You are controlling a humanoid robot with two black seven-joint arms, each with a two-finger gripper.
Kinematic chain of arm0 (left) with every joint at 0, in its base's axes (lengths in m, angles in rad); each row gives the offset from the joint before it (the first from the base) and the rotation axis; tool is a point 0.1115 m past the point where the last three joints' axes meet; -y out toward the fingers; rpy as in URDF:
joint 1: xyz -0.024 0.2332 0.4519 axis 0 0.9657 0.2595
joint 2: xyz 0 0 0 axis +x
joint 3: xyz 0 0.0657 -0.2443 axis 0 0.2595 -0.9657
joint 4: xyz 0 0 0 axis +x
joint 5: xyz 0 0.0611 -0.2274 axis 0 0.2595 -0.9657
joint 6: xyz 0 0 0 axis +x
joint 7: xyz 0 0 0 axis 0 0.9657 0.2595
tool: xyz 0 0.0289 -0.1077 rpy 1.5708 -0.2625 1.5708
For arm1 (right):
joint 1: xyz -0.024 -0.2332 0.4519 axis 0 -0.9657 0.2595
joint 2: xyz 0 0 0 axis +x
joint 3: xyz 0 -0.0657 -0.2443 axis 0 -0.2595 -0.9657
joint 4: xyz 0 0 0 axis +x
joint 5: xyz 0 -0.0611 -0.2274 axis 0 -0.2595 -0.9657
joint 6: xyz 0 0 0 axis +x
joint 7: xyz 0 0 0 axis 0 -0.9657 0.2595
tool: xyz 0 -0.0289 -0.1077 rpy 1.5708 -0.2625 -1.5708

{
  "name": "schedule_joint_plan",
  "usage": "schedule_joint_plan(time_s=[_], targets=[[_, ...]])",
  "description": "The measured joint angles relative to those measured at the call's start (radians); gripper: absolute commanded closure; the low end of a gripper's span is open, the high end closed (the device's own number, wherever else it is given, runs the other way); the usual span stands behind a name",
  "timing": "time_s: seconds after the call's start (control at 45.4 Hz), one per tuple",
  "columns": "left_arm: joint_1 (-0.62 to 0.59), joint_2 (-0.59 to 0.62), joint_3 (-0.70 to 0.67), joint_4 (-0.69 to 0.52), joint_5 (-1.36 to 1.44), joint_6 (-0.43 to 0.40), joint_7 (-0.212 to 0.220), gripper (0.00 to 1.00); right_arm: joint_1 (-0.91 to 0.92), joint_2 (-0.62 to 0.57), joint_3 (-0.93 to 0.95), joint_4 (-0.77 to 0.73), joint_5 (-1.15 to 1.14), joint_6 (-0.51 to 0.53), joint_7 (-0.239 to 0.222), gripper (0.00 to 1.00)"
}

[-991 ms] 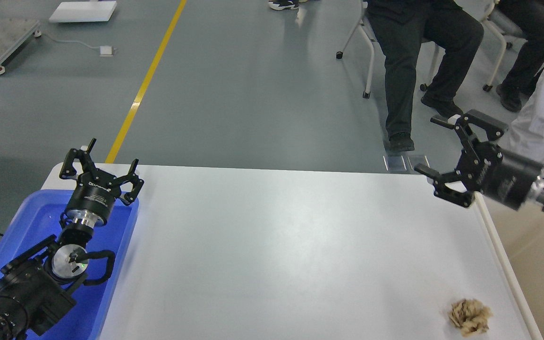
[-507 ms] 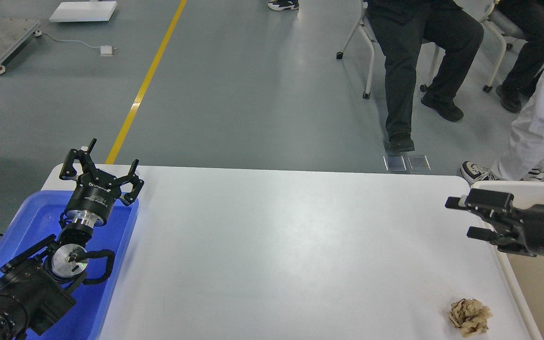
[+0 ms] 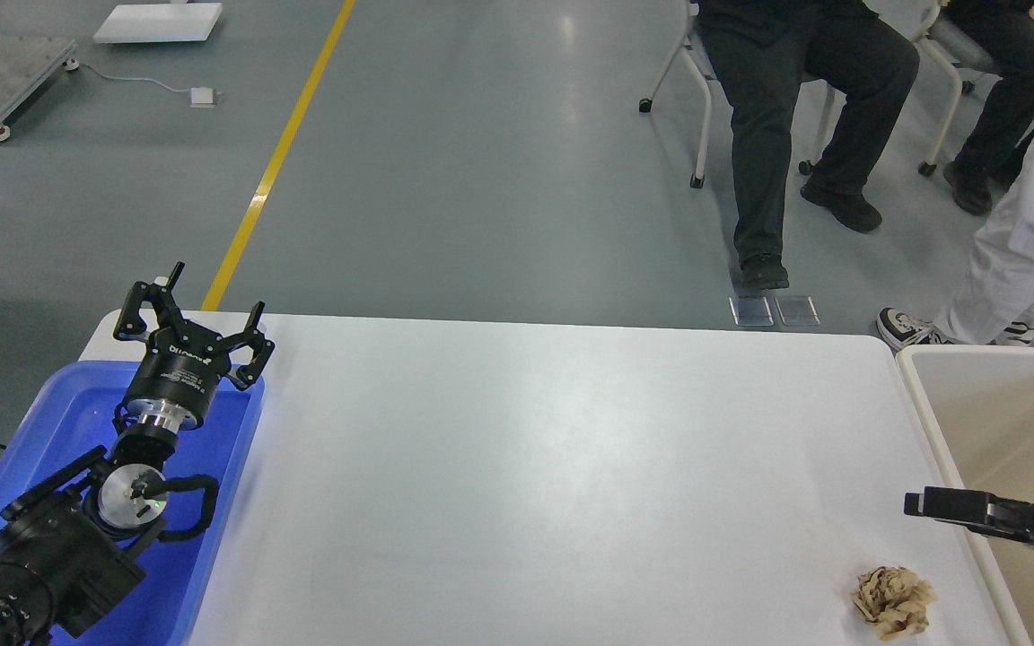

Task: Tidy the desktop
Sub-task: 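Swing the right gripper outward and down toward the crumpled paper ball, then lower the right gripper onto the crumpled paper ball and close it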

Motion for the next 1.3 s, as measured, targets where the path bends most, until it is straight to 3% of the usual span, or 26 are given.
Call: schedule_joint_plan(time_s=[0.33,1.3], targets=[[0.0,0.0,0.0,0.0,0.0,0.0,0.0,0.0,-0.033,0.042,-0.063,-0.016,-0.055,-0.079,0.001,0.0],[0.0,0.0,0.0,0.0,0.0,0.001,0.0,0.0,-0.056,0.195,-0.116,-0.133,-0.069,-0.131,0.006,0.0]])
